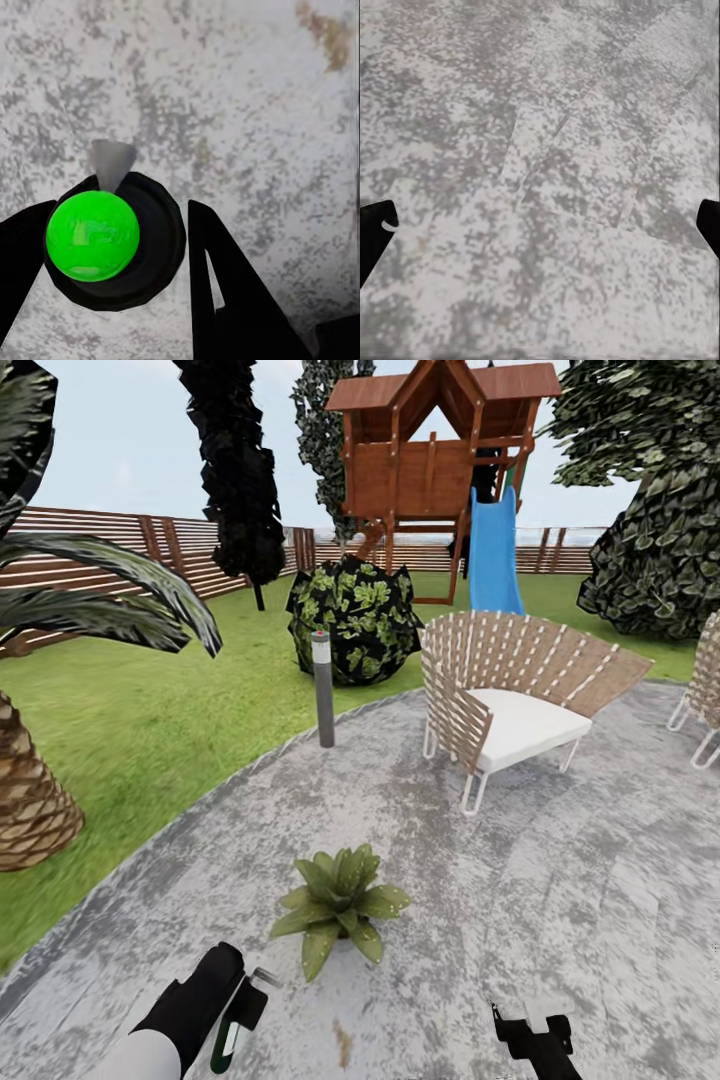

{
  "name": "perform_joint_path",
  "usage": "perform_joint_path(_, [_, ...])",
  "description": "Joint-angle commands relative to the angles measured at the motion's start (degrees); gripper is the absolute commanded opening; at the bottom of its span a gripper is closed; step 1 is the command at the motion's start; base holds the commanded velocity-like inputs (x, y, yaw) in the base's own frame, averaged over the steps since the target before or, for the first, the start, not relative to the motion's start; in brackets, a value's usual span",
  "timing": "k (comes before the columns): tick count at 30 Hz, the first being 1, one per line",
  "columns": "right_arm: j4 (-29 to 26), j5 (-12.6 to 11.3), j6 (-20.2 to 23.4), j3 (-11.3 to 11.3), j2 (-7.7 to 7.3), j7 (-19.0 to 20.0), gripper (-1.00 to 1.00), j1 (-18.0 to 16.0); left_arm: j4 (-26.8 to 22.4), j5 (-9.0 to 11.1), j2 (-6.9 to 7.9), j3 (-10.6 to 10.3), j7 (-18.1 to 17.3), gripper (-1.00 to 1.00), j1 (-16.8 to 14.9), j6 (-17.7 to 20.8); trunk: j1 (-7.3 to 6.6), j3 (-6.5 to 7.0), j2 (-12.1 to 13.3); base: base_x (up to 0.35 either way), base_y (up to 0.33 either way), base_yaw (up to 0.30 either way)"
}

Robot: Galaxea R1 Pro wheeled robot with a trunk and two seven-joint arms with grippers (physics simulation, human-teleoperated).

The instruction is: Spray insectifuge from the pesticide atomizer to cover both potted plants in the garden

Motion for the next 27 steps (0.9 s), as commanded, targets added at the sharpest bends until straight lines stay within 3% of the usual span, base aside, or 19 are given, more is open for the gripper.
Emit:
perform_joint_path(1, [0.0, -0.4, -0.1, 0.5, 0.0, -0.2, 1.0, 0.0, -0.3, -0.6, 0.06, 0.0, -0.5, -1.0, 0.0, 0.2, -0.01, -0.03, 0.0, -0.002, 0.003, -0.262])
perform_joint_path(6, [0.0, -0.4, -0.1, 0.5, 0.0, -0.2, 1.0, 0.0, -0.5, -0.4, 0.34, 0.7, -0.6, -1.0, -0.1, 0.3, -0.01, 0.06, 0.0, 0.009, 0.05, -0.245])
perform_joint_path(16, [0.0, -0.5, -0.1, 0.5, 0.01, -0.2, 1.0, -0.1, -0.5, -0.4, 0.13, 0.0, -0.6, -1.0, 0.0, -0.1, -0.01, 0.11, 0.0, 0.02, 0.062, -0.028])
perform_joint_path(27, [0.0, -0.5, -0.1, 0.5, 0.03, -0.2, 1.0, -0.1, -0.6, -0.4, 0.1, 0.1, -0.6, -1.0, 0.0, -0.2, -0.01, 0.72, 0.0, 0.0, 0.0, -0.204])
